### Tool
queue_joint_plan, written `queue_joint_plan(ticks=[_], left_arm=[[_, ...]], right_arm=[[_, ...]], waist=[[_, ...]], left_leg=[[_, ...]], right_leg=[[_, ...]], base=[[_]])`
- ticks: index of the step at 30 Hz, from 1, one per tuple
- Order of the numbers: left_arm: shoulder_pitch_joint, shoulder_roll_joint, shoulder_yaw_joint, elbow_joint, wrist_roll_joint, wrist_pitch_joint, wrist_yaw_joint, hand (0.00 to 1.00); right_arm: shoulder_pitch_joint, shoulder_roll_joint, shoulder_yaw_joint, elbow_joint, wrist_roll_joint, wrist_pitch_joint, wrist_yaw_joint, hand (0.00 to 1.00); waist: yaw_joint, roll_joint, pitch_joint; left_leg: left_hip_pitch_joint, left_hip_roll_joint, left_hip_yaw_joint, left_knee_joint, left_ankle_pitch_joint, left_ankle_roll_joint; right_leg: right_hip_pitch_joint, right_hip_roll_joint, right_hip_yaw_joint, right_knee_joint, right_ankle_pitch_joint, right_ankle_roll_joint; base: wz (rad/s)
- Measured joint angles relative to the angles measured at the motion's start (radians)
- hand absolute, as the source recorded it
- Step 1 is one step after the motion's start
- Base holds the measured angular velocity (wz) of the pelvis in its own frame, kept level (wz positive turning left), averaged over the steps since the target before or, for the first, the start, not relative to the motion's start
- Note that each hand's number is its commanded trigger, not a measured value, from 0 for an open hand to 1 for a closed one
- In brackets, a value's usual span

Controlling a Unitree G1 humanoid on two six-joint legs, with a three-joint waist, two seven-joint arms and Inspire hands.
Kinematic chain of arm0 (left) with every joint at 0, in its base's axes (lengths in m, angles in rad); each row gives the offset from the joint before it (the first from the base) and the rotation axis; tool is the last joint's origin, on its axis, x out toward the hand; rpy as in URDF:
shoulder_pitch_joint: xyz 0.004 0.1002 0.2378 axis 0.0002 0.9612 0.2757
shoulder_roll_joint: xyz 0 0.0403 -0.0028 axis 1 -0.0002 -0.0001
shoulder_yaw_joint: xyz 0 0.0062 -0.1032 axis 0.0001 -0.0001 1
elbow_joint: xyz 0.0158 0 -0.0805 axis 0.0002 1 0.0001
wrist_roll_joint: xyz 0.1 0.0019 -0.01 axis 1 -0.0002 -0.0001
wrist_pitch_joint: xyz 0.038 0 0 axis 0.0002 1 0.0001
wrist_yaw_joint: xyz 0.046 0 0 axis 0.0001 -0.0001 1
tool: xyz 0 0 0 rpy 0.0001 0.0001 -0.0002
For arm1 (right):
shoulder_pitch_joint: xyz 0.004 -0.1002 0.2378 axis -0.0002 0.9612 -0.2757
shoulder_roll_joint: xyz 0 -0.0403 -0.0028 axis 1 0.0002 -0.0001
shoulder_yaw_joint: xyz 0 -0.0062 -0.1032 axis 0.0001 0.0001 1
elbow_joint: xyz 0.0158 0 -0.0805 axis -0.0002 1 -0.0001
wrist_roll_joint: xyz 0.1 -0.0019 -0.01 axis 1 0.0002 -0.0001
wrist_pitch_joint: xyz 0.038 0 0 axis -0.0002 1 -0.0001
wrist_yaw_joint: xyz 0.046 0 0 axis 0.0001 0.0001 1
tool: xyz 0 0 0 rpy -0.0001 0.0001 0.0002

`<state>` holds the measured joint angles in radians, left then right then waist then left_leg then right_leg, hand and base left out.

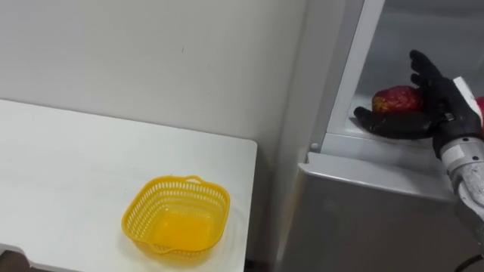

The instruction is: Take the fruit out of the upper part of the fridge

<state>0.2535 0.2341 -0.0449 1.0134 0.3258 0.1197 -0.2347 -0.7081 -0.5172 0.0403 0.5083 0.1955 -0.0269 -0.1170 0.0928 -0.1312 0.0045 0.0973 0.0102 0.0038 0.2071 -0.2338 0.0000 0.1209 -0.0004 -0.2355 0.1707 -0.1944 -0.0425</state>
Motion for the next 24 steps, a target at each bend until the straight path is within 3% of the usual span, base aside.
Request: queue_joint_plan(ticks=[1,2,24], left_arm=[[0.000,0.001,0.000,-0.003,0.000,0.002,-0.001,0.00],[0.000,0.003,0.000,-0.005,0.000,0.005,-0.001,0.00],[-0.009,0.015,0.000,-0.012,-0.001,0.012,-0.006,0.00]], right_arm=[[0.000,-0.005,0.004,0.001,0.002,0.001,0.003,0.88],[-0.001,-0.011,0.009,0.001,0.005,0.003,0.010,1.00],[-0.006,-0.028,0.018,0.003,0.003,0.018,0.062,1.00]], waist=[[0.000,0.000,0.0002],[0.000,0.001,0.0004],[0.018,-0.010,-0.0004]], left_leg=[[0.000,0.000,-0.001,0.000,0.000,0.000],[0.000,0.000,-0.002,0.001,0.000,0.000],[-0.003,-0.001,-0.011,0.009,0.000,-0.001]], right_leg=[[0.000,0.000,-0.001,0.000,0.000,0.000],[0.000,0.000,-0.002,0.000,0.000,0.000],[0.004,0.000,-0.012,0.001,0.000,0.000]], base=[[0.05],[0.00],[0.00]])
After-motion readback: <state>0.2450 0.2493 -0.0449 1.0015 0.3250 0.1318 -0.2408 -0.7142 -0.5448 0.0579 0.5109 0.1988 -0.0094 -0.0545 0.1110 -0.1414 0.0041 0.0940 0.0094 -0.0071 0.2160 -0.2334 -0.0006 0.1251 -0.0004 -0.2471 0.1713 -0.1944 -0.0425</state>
